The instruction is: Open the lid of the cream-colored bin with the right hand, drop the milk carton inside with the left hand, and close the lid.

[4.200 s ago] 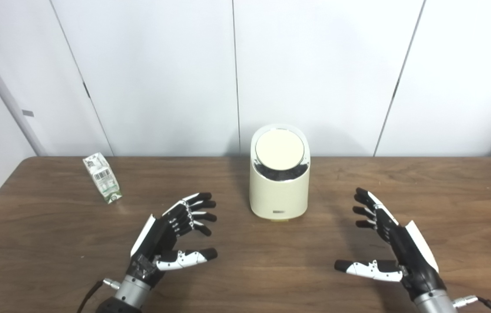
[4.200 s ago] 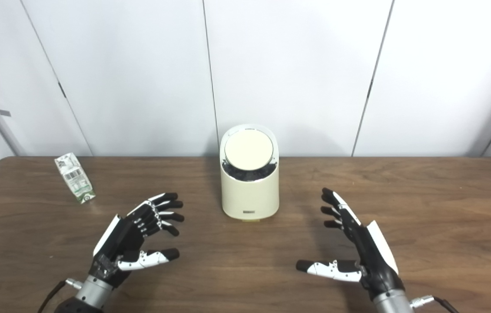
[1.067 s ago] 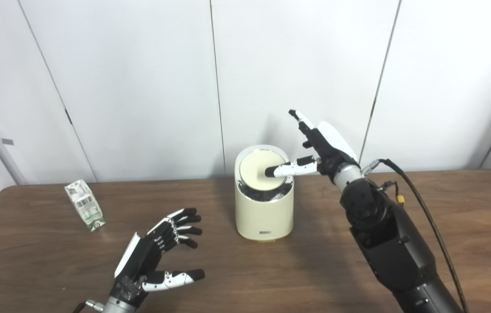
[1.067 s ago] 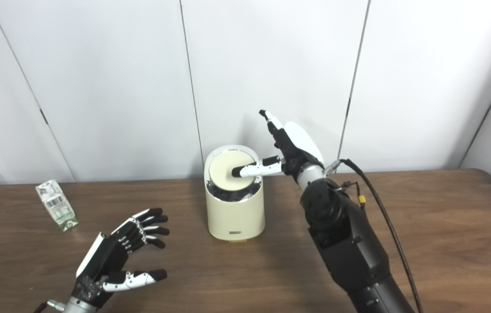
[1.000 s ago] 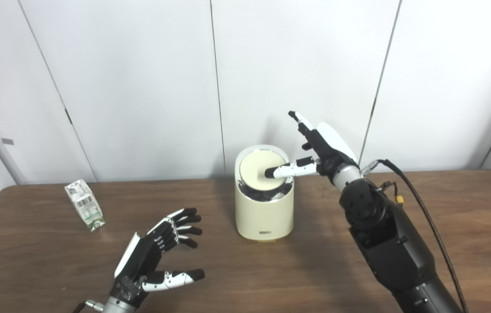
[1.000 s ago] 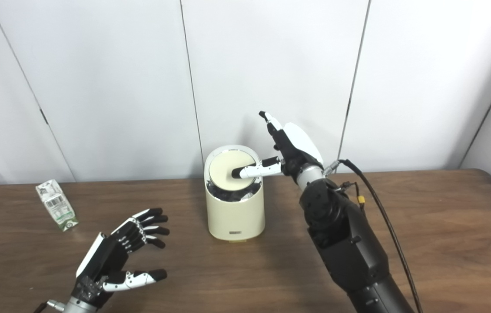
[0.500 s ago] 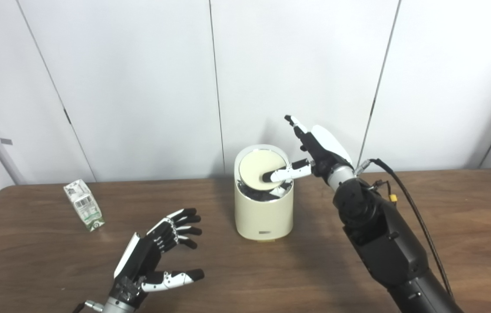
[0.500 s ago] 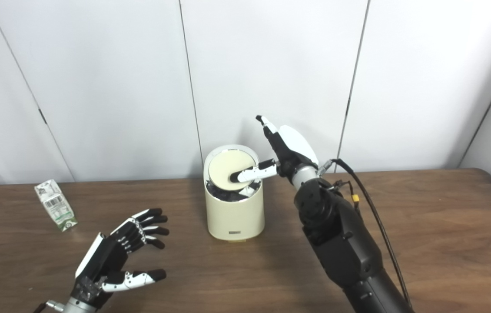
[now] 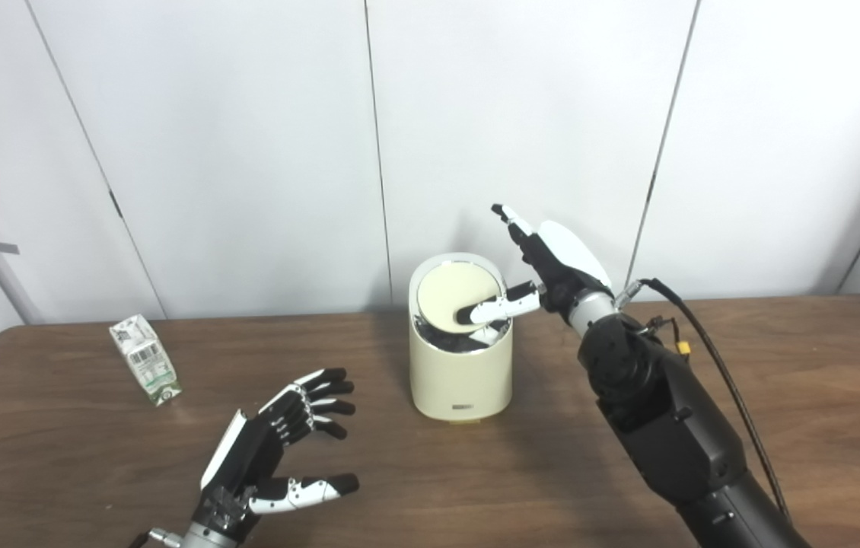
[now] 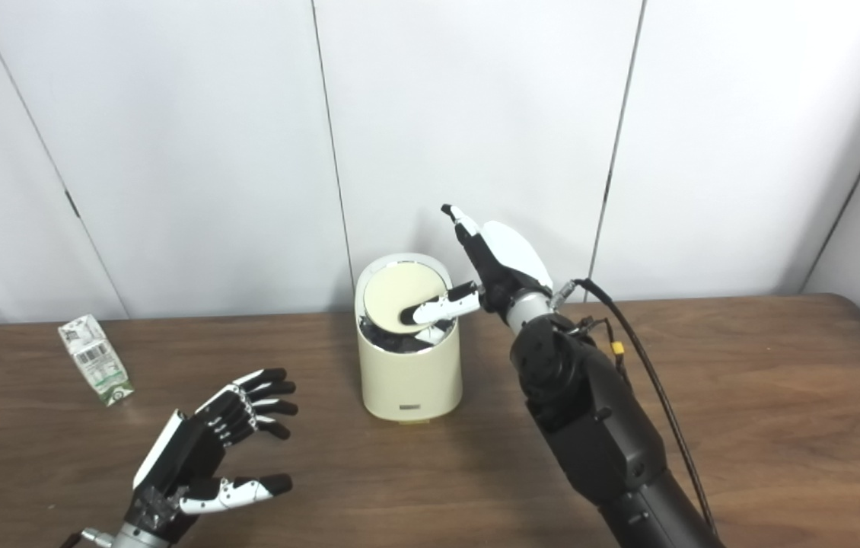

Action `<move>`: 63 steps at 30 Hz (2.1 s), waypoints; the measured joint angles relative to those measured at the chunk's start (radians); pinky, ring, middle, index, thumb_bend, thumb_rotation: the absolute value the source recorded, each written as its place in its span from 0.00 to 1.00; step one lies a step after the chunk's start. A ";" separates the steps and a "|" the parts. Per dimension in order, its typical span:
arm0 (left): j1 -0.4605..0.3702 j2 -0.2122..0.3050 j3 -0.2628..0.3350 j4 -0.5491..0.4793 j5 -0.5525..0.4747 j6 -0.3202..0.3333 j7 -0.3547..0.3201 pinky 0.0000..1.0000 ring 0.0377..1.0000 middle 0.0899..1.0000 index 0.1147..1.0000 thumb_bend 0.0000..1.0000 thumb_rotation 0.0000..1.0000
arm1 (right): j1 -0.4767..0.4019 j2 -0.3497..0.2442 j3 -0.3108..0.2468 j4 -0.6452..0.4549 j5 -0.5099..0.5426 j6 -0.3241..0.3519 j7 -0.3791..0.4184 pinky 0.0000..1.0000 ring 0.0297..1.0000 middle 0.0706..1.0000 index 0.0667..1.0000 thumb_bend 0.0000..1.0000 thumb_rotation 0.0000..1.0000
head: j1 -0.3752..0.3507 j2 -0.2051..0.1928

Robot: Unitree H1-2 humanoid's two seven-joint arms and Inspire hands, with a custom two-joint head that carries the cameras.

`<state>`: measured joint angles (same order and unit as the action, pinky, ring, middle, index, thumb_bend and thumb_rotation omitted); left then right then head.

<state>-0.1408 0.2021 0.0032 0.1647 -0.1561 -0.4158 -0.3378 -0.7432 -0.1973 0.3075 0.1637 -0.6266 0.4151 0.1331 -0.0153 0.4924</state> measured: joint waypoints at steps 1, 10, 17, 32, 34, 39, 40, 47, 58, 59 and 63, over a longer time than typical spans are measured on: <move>0.000 0.000 -0.001 0.000 0.000 0.001 0.000 0.60 0.71 0.79 0.83 0.79 0.07 | -0.003 -0.007 0.008 -0.002 -0.004 -0.002 0.000 0.76 0.91 0.98 0.98 0.93 0.28 | 0.000 0.002; 0.000 -0.001 -0.007 -0.003 0.001 0.011 0.000 0.58 0.70 0.79 0.83 0.79 0.08 | -0.022 -0.042 0.076 -0.035 -0.085 0.001 0.027 0.77 0.93 1.00 0.99 0.93 0.20 | 0.011 0.018; 0.001 -0.001 -0.007 -0.005 0.004 0.012 0.004 0.58 0.70 0.79 0.83 0.79 0.09 | -0.029 -0.048 0.088 -0.047 -0.109 0.005 0.041 0.76 0.92 0.99 0.98 0.92 0.26 | 0.011 0.018; 0.002 -0.002 -0.007 -0.007 0.006 0.012 0.006 0.58 0.71 0.79 0.83 0.79 0.11 | 0.103 -0.002 -0.153 -0.289 0.069 0.000 0.015 0.66 0.85 0.93 0.95 0.73 0.27 | 0.005 0.012; 0.001 -0.002 -0.007 -0.007 0.006 0.012 0.005 0.58 0.71 0.79 0.83 0.79 0.10 | 0.139 0.006 -0.187 -0.304 0.110 -0.024 -0.001 0.64 0.83 0.93 0.95 0.72 0.29 | 0.003 0.012; 0.002 -0.001 -0.007 -0.006 0.003 0.012 0.000 0.58 0.72 0.79 0.83 0.78 0.09 | 0.269 0.002 -0.221 -0.307 0.165 -0.083 -0.024 0.71 0.85 0.91 0.93 0.74 0.33 | 0.003 0.014; 0.002 -0.001 -0.007 -0.006 0.002 0.012 -0.002 0.58 0.71 0.79 0.83 0.78 0.09 | 0.292 -0.002 -0.228 -0.308 0.177 -0.095 -0.027 0.73 0.86 0.92 0.93 0.75 0.34 | 0.003 0.014; 0.002 -0.002 -0.006 -0.006 0.000 0.012 -0.002 0.58 0.70 0.78 0.83 0.79 0.11 | 0.407 -0.021 -0.265 -0.348 0.247 -0.198 -0.039 0.76 0.87 0.92 0.93 0.81 0.38 | 0.003 0.015; 0.002 -0.002 -0.004 -0.002 -0.001 0.011 -0.001 0.57 0.70 0.78 0.83 0.78 0.11 | 0.546 -0.023 -0.259 -0.362 0.273 -0.285 -0.040 0.77 0.88 0.92 0.94 0.81 0.33 | 0.011 0.012; 0.002 -0.002 -0.004 -0.002 -0.001 0.011 -0.001 0.57 0.70 0.78 0.83 0.78 0.11 | 0.549 -0.023 -0.260 -0.355 0.283 -0.306 -0.042 0.77 0.88 0.92 0.94 0.81 0.32 | 0.011 0.012; 0.001 -0.005 -0.003 -0.002 -0.001 0.011 0.001 0.56 0.70 0.78 0.83 0.78 0.11 | 0.562 -0.023 -0.262 -0.311 0.305 -0.360 -0.051 0.78 0.88 0.93 0.94 0.80 0.29 | 0.014 0.012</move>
<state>-0.1403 0.1973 0.0004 0.1626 -0.1572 -0.4045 -0.3370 -0.1812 -0.2203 0.0453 -0.1474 -0.3215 0.0551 0.0824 -0.0015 0.5047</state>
